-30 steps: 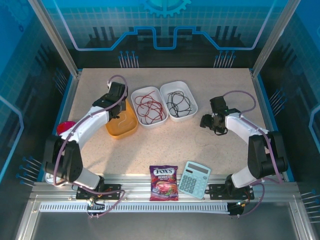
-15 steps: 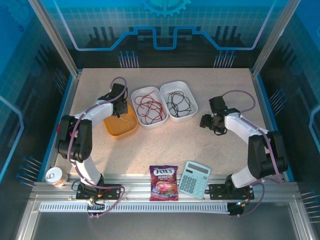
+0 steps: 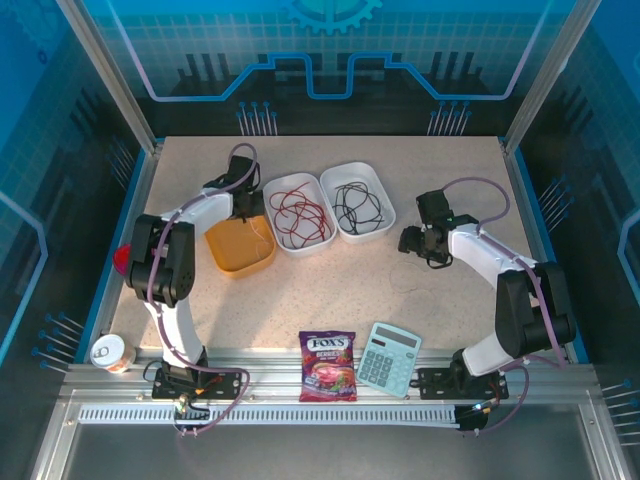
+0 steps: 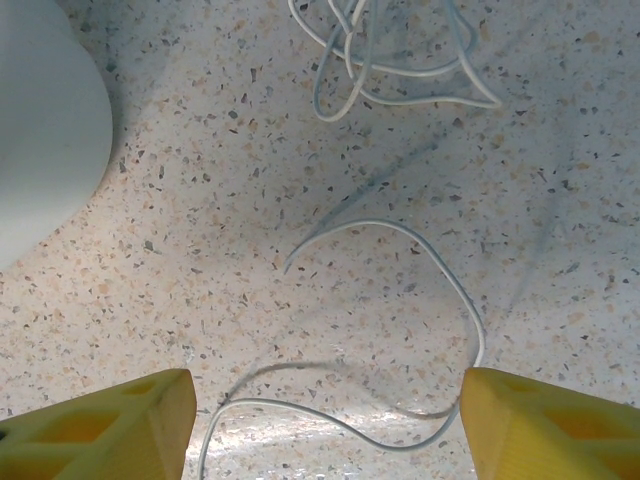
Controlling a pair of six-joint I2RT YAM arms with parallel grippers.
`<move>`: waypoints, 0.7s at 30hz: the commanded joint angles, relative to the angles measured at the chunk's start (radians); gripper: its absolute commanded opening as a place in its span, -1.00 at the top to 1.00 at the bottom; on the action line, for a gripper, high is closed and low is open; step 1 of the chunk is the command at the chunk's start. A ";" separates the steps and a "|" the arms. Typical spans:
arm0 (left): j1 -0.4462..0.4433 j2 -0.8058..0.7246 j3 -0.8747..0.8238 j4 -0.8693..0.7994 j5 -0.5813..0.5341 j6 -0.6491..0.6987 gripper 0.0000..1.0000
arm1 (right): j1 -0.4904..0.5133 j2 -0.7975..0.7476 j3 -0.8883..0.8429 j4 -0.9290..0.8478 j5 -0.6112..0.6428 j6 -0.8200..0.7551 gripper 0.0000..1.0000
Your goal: Untangle the cables
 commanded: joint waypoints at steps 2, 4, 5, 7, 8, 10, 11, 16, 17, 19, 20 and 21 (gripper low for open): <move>0.005 0.040 0.057 -0.024 0.060 -0.009 1.00 | 0.015 0.004 0.032 -0.022 0.023 0.012 -0.42; 0.005 0.048 0.062 -0.024 0.074 -0.014 1.00 | 0.016 0.004 0.036 -0.024 0.024 0.011 -0.42; 0.005 0.051 0.063 -0.022 0.080 -0.017 1.00 | 0.017 0.004 0.037 -0.026 0.025 0.011 -0.42; 0.005 0.058 0.067 -0.021 0.091 -0.019 1.00 | 0.017 0.004 0.040 -0.028 0.027 0.011 -0.42; 0.005 0.058 0.069 -0.021 0.097 -0.019 1.00 | 0.018 0.005 0.041 -0.028 0.028 0.011 -0.42; 0.005 0.060 0.070 -0.021 0.101 -0.018 1.00 | 0.019 0.004 0.045 -0.030 0.029 0.011 -0.42; 0.005 0.058 0.069 -0.021 0.100 -0.018 1.00 | 0.019 0.004 0.046 -0.030 0.029 0.010 -0.42; 0.005 0.045 0.066 -0.030 0.099 -0.016 1.00 | 0.027 0.010 0.056 -0.037 0.036 0.004 -0.42; 0.005 0.039 0.063 -0.033 0.096 -0.019 1.00 | 0.028 0.013 0.060 -0.042 0.043 0.003 -0.42; 0.005 0.017 0.054 -0.040 0.090 -0.026 1.00 | 0.031 0.026 0.071 -0.059 0.068 0.002 -0.41; 0.005 0.007 0.047 -0.044 0.086 -0.030 1.00 | 0.031 0.033 0.076 -0.063 0.075 0.002 -0.41; 0.005 -0.009 0.039 -0.049 0.082 -0.035 0.99 | 0.031 0.042 0.084 -0.068 0.083 0.000 -0.40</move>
